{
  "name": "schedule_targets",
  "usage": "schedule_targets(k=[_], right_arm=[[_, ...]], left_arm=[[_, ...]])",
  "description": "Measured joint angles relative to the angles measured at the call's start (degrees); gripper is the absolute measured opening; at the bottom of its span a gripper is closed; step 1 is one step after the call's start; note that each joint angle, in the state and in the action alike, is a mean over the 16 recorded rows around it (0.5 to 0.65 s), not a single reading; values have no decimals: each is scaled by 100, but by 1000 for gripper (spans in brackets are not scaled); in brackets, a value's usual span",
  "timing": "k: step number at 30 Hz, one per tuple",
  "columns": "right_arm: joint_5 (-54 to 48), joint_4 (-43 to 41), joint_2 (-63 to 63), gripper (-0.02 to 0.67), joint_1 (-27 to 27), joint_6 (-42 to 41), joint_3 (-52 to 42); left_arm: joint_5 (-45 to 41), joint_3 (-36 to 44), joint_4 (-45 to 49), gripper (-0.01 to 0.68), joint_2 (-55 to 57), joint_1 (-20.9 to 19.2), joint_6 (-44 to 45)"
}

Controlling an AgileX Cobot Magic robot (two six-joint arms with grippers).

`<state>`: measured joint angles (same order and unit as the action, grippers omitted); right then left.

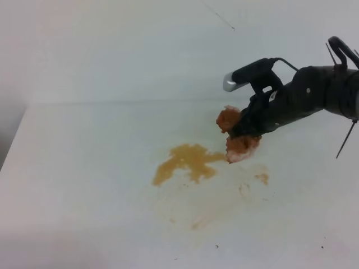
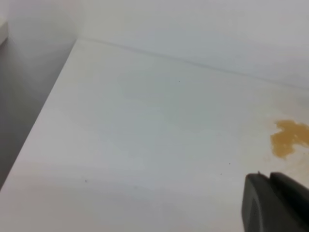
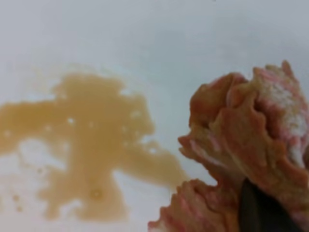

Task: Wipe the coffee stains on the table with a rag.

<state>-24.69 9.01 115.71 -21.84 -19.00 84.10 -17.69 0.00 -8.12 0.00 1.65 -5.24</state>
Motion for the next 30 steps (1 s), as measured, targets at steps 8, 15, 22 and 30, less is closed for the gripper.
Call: schedule_targets(k=[8,15,22,30], right_arm=[[-1204,-948,464,44,75,373,447],[-2040,-731,629,44,39,249,442],[-1929,374,666,44,-119,-142,466],[-1472,1005,865,43,-190,-103,949]], left_arm=[[0,0,0,-3,0,0,0],[0,0,0,-3,0,0,0],[0,0,0,-3,0,0,0],[0,0,0,-3,0,0,0]])
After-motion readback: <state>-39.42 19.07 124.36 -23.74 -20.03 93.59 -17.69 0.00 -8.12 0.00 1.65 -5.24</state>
